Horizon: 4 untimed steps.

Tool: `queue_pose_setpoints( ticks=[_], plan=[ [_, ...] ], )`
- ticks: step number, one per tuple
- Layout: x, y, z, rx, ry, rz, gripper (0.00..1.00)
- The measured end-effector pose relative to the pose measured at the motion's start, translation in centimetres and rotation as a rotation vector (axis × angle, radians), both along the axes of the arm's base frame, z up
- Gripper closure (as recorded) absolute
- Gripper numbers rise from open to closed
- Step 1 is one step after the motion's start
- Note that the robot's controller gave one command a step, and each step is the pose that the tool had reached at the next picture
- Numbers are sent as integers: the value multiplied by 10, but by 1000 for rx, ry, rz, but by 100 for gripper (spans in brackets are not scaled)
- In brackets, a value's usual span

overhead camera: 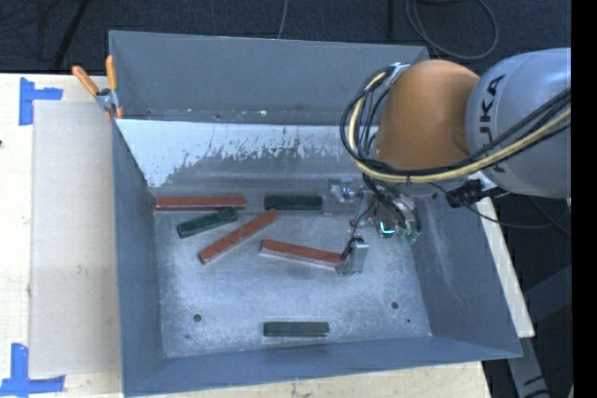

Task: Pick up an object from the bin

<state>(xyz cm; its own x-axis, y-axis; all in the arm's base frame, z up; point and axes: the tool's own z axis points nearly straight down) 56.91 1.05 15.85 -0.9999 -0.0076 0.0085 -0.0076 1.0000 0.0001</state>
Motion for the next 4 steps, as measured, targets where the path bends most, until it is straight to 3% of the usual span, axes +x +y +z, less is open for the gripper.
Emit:
queue_pose_setpoints(
  ticks=[1,2,3,4],
  plan=[
    [2,0,4,0,-7,0,0],
    [-9,-1,-45,0,-10,-121,0],
    [0,-7,-83,0,-7,-31,0],
    [-11,-2,-89,-1,-5,-156,0]
  ],
)
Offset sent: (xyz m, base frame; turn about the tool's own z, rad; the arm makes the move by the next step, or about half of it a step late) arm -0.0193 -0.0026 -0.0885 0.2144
